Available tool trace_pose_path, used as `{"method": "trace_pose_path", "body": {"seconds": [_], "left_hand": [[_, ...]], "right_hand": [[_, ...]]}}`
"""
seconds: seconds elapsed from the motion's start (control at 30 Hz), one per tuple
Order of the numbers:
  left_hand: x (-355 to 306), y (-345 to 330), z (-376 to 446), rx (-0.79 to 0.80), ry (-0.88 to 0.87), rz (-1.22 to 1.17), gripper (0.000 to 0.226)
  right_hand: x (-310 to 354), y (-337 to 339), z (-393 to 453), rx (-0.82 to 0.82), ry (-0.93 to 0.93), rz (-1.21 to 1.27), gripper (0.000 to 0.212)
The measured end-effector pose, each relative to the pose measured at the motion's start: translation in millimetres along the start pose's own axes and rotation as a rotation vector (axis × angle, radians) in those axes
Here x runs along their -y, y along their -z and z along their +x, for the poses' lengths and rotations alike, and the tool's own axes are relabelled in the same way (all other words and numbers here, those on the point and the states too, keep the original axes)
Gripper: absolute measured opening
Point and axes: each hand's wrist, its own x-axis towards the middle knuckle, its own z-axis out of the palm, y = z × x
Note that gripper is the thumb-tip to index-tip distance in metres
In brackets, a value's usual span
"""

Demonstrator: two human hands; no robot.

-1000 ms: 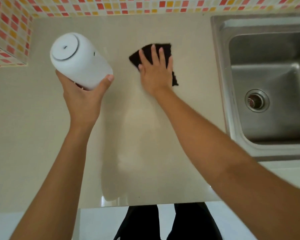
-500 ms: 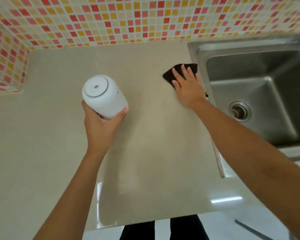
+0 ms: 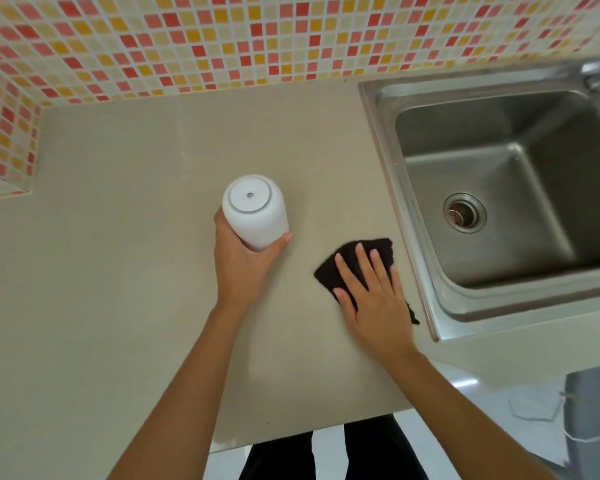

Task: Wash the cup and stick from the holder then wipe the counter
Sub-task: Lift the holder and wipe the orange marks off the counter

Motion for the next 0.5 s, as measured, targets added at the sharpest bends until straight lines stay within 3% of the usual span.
{"method": "trace_pose_path", "body": {"seconds": [0.3,0.5], "left_hand": [[6,1,-5,0.048,-0.03,0.033,0.097],[9,11,-27,0.151,0.015,0.091,0.113]], "right_hand": [[2,16,153,-0.021,-0.11,0.047,0.049],[2,17,138,-0.032,-0.077,0.053,0.048]]}}
